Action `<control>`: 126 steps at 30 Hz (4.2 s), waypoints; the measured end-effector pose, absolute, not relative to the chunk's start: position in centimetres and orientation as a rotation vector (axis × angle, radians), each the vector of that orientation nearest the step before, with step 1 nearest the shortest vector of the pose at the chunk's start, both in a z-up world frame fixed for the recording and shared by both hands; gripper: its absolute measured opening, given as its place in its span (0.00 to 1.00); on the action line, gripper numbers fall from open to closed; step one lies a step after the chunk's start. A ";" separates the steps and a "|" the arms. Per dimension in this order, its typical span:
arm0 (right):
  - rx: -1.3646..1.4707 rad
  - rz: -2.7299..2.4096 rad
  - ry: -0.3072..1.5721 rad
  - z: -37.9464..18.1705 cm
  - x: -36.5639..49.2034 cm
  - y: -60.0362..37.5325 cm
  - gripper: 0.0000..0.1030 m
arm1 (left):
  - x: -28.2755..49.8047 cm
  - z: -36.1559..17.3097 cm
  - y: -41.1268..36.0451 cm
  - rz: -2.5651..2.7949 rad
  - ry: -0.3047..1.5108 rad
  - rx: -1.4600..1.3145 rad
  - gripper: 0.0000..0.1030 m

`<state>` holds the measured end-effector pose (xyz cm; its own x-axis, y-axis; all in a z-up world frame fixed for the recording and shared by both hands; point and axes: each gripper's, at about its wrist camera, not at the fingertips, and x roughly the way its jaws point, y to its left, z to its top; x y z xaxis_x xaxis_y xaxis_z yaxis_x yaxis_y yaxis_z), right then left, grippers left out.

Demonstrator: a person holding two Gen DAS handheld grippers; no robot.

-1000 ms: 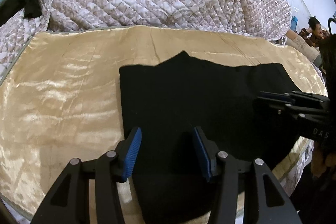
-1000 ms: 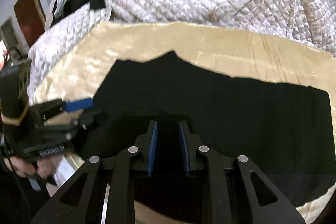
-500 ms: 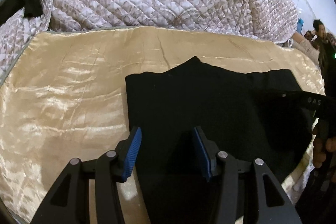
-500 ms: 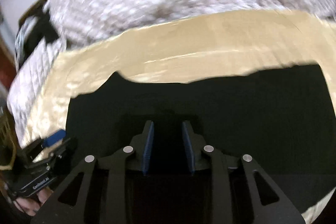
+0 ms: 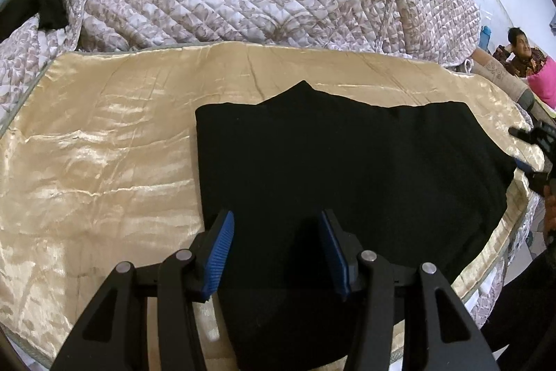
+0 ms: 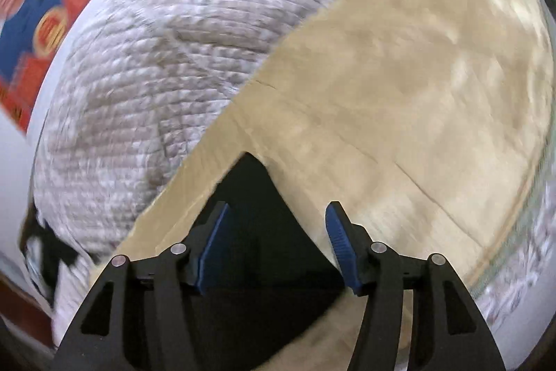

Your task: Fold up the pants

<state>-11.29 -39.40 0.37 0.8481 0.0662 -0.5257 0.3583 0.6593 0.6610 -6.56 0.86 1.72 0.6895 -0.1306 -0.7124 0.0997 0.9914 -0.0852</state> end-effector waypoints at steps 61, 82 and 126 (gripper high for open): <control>0.198 0.544 0.718 4.3 -7.2 -6.9 0.21 | -8.7 4.8 14.1 0.132 0.721 -0.328 0.54; 0.178 0.530 0.700 1.6 -11.4 -9.5 0.48 | -8.6 5.0 12.7 0.063 0.705 -0.312 0.54; 0.032 0.375 0.708 2.6 -7.0 -15.4 0.30 | -5.7 4.7 1.8 -0.088 0.782 -0.009 0.56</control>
<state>-6.96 -15.43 2.57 0.6956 0.3472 -0.6290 -0.3258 0.9327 0.1546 -5.69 1.82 4.66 0.7059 -0.0825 -0.7035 0.0760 0.9963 -0.0405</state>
